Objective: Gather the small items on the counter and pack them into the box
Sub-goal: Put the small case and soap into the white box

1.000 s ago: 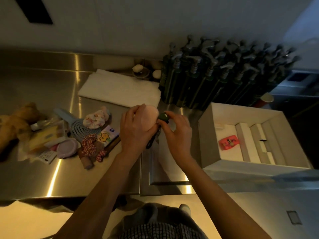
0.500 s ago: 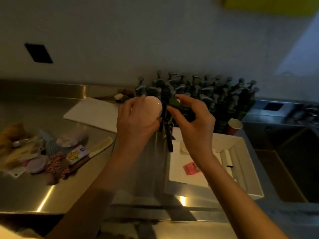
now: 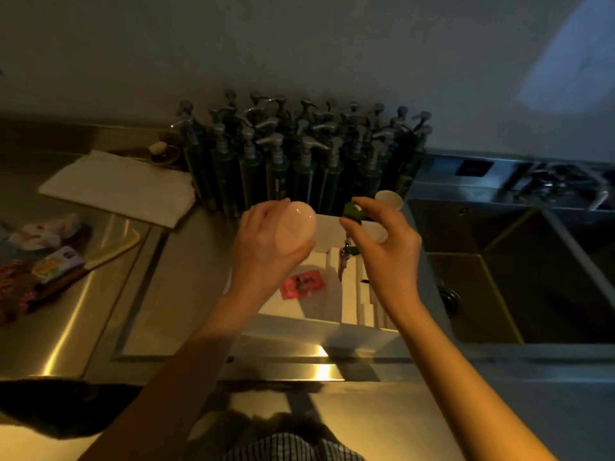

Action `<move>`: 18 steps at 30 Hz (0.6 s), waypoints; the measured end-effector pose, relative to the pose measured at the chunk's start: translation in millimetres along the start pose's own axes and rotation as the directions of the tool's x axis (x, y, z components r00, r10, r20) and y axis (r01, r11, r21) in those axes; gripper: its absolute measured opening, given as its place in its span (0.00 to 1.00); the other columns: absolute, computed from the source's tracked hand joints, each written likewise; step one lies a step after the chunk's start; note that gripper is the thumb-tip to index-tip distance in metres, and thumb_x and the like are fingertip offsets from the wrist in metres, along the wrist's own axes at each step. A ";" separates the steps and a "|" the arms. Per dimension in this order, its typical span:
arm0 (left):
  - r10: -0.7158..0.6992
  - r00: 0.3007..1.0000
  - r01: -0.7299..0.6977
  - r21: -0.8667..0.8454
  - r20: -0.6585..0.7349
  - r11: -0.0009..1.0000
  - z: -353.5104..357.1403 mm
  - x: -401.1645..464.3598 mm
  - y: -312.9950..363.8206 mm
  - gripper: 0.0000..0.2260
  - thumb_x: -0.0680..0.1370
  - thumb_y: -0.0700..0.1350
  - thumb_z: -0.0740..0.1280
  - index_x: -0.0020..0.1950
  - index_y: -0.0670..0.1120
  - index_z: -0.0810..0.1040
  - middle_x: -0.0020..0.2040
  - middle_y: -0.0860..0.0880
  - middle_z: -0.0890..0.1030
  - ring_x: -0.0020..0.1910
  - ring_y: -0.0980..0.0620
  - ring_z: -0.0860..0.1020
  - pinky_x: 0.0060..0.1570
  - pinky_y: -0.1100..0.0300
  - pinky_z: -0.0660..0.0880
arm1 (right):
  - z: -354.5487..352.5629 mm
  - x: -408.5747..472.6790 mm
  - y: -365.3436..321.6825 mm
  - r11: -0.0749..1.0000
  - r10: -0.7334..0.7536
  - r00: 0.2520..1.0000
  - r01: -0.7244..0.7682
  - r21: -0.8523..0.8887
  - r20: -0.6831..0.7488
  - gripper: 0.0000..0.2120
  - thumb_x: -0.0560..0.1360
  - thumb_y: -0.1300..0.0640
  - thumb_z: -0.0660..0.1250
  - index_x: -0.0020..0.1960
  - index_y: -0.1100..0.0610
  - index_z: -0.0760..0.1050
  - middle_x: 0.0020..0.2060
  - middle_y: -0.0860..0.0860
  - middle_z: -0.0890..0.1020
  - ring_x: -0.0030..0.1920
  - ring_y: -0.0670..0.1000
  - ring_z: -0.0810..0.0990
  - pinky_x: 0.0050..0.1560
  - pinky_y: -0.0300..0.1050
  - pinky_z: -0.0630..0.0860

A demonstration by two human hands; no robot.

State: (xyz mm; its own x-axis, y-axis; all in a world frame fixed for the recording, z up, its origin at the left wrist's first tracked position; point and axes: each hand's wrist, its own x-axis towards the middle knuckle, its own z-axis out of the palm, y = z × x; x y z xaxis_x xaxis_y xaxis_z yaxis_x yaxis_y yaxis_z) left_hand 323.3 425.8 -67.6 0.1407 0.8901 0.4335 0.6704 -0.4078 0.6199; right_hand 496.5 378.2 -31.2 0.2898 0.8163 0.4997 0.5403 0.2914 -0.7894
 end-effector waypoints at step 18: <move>-0.115 0.958 0.072 0.168 0.261 0.983 50.3 -18.9 -24.7 0.22 0.75 0.50 0.70 0.68 0.47 0.72 0.66 0.48 0.73 0.65 0.47 0.68 0.62 0.56 0.65 | 6.6 -40.3 65.8 0.964 0.259 0.960 -0.251 -0.084 0.105 0.14 0.72 0.53 0.72 0.55 0.43 0.75 0.52 0.41 0.79 0.55 0.43 0.76 0.55 0.51 0.79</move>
State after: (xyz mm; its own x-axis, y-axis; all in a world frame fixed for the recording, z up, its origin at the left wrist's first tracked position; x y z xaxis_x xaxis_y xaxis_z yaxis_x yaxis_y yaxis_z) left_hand 340.7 429.3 -123.9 0.2480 0.9532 0.1732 0.7918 -0.3024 0.5306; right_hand 515.1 367.8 -105.6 0.3352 0.9116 0.2381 0.5150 0.0344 -0.8565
